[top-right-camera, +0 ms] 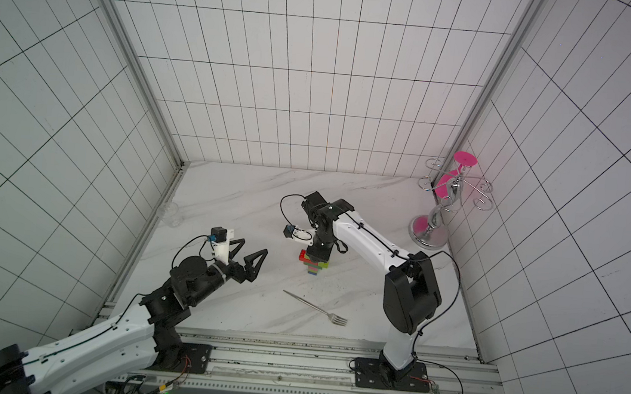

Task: Assemble a spoon with lego
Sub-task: Assemble the lego brick with the lego brick.

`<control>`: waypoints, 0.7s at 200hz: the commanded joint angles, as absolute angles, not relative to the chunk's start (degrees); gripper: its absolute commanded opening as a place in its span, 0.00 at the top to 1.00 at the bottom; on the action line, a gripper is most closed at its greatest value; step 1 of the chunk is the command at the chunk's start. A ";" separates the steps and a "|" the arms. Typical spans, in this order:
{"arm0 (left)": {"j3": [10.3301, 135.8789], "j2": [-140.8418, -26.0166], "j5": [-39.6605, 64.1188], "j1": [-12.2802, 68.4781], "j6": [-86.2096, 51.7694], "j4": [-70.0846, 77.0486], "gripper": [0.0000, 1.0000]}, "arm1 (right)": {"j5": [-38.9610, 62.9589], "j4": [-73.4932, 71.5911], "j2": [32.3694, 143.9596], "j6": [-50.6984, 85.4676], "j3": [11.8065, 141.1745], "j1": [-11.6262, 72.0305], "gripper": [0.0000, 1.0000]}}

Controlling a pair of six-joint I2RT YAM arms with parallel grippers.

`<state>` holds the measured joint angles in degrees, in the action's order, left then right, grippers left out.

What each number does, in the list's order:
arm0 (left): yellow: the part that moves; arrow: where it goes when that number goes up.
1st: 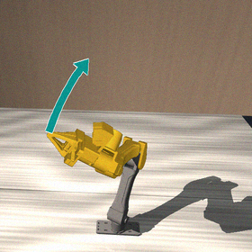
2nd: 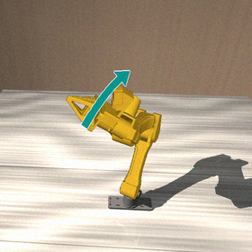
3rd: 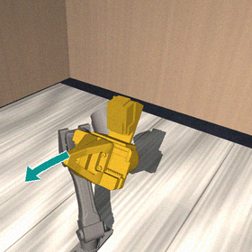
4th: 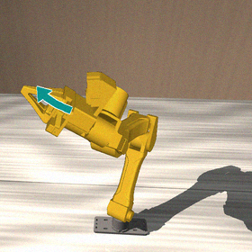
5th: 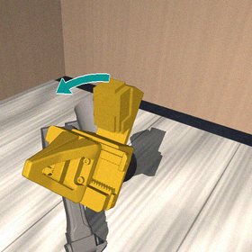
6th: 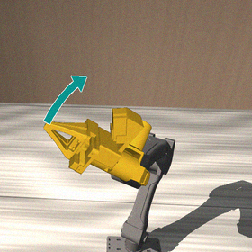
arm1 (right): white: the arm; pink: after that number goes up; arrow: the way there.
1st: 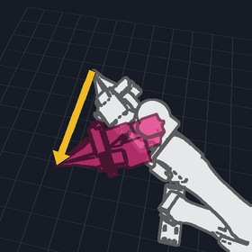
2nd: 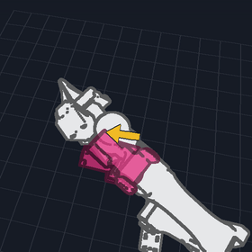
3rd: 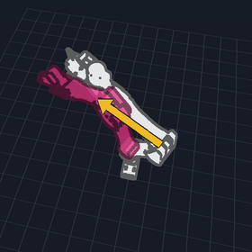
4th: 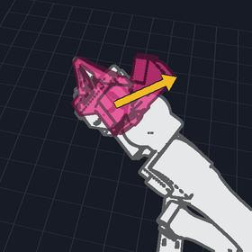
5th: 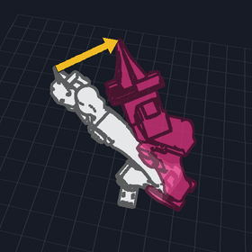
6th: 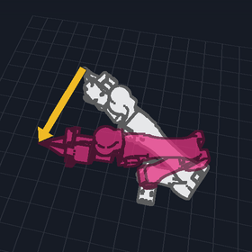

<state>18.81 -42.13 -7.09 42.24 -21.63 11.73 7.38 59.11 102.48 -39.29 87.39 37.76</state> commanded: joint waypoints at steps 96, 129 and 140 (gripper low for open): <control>18.45 -42.04 -7.17 42.28 -21.07 11.91 0.01 | 3.47 61.44 107.16 -39.72 84.97 37.53 0.89; 18.43 -42.06 -7.13 42.33 -21.05 11.92 0.01 | 3.25 62.69 108.92 -40.19 86.10 37.88 0.89; 18.44 -42.01 -7.13 42.28 -21.09 11.92 0.01 | 3.25 63.15 109.61 -40.32 86.54 38.03 0.89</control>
<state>18.83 -42.13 -7.09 42.24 -21.63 11.73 6.52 59.53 103.74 -39.57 87.94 37.78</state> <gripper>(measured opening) 0.992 0.350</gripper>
